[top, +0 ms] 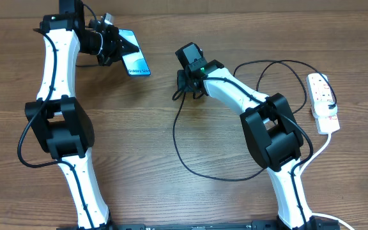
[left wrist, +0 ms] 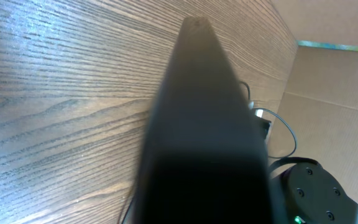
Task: Plug charger to phone and switch on socket
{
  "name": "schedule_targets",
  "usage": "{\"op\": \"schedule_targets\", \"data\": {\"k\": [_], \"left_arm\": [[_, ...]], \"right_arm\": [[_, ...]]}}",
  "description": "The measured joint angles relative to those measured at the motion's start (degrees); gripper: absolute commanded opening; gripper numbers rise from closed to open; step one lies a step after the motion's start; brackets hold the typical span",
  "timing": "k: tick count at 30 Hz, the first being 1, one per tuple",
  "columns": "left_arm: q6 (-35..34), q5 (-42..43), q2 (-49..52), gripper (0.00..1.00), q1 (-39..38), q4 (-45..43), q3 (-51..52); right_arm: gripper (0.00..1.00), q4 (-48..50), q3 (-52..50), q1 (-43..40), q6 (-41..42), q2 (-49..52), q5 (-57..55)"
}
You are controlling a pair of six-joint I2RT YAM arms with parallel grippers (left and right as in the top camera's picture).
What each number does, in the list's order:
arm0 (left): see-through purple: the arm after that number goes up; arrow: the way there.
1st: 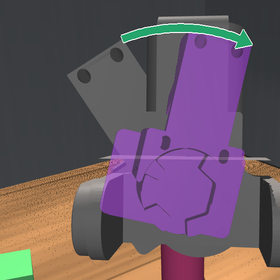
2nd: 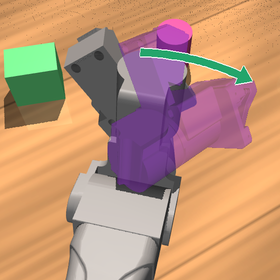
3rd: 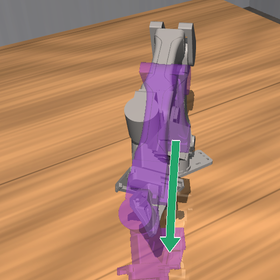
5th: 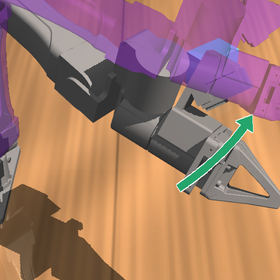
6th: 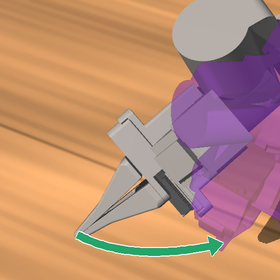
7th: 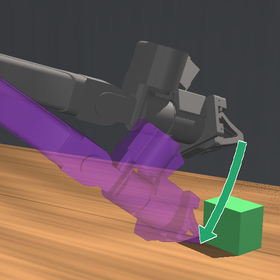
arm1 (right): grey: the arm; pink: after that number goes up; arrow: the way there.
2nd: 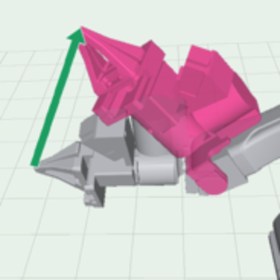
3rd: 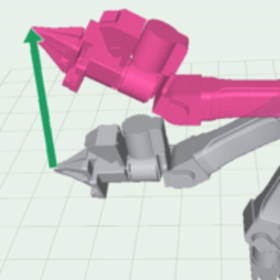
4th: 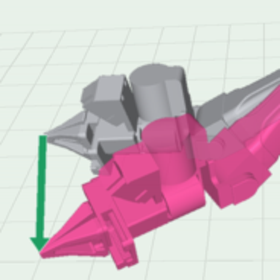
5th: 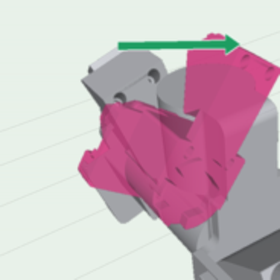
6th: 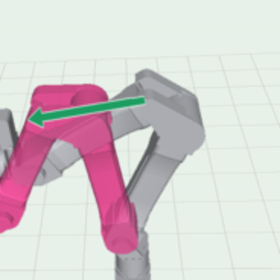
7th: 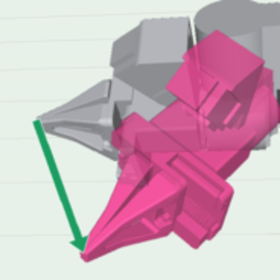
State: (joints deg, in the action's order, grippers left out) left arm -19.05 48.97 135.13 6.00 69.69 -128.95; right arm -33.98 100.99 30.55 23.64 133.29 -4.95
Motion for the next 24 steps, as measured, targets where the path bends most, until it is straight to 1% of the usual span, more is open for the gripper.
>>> {"op": "schedule_targets", "data": {"k": [4, 6, 11, 14, 16, 19, 20, 21, 24], "left_arm": [[0.00, 0.00, 0.00, 0.04, 0.00, 0.04, 0.00], [0.00, 0.00, 0.00, 0.04, 0.00, 0.07, 0.00], [0.00, 0.00, 0.00, 0.04, 0.00, 0.13, 0.00], [0.02, 0.00, 0.00, 0.04, 0.00, 0.15, 0.00], [0.00, 0.00, 0.00, 0.04, 0.00, 0.15, 0.00], [0.02, 0.00, 0.00, 0.04, 0.00, -0.02, 0.00], [0.02, -0.02, 0.00, 0.04, 0.00, -0.04, 0.00], [0.02, 0.00, 0.00, 0.04, 0.00, -0.04, 0.00], [0.02, 0.00, 0.00, 0.04, 0.00, 0.02, 0.00]], "right_arm": [[0.04, -0.55, -0.28, 0.24, 0.20, 0.00, -1.05], [0.04, -3.04, 0.04, 0.24, -0.15, -0.13, -2.21], [0.04, -16.13, 1.14, -0.50, -5.88, -1.66, -4.13], [0.04, -27.41, 1.31, -2.58, -9.79, -2.43, -4.48], [0.05, -30.29, 1.29, -3.58, -10.60, -2.49, -4.44], [0.11, -33.73, 0.96, -5.33, -11.93, -2.56, -3.30], [0.17, -33.73, 0.85, -5.73, -12.24, -2.64, -2.82], [0.30, -33.64, 0.83, -6.01, -12.37, -2.64, -2.45], [0.39, -32.37, 0.68, -6.19, -13.07, -2.89, -1.79]]}}
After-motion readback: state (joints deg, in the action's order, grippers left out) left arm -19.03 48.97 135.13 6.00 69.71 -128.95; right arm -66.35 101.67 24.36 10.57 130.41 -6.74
